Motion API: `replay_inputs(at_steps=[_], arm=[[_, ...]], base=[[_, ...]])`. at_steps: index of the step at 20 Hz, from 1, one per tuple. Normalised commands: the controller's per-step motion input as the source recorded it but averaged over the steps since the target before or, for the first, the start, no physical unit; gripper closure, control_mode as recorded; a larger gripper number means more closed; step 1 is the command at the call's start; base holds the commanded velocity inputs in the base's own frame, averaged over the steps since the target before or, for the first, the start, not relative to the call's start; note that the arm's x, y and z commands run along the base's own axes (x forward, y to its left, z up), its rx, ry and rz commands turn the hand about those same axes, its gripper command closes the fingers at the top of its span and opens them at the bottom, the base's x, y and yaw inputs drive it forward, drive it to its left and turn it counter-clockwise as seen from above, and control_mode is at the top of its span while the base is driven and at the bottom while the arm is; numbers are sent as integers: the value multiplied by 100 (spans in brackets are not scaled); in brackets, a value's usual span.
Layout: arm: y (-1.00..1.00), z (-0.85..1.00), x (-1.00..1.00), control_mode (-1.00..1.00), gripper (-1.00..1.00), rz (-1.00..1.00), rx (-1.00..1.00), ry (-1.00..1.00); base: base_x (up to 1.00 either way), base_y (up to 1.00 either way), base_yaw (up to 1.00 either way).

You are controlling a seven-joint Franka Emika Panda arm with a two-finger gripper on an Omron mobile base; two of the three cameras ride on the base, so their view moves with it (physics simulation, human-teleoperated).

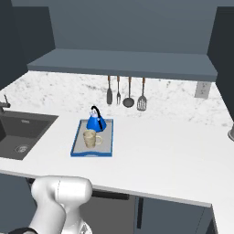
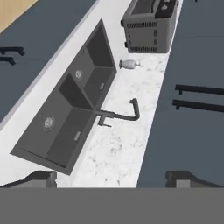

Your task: Pick the kettle from the counter and place it on the tray. Then pick the mug from the cabinet and place it on the tray. Then close the cabinet doors.

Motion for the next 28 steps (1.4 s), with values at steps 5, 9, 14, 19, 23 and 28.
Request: replay_inputs(at_steps=[5, 9, 14, 19, 23, 28], arm=[[0, -3, 32, -100, -100, -6, 1, -16], [0, -1, 27, -100, -100, -8, 6, -13], [1, -2, 19, -100, -100, -15, 10, -12], [3, 0, 10, -100, -100, -22, 13, -7], [0, 0, 13, -100, -100, -22, 13, -5], [-3, 6, 15, -100, -100, -16, 5, -13]], base=[[0, 0, 0], [0, 0, 0], [0, 0, 0], [0, 0, 0], [0, 0, 0], [0, 0, 0]])
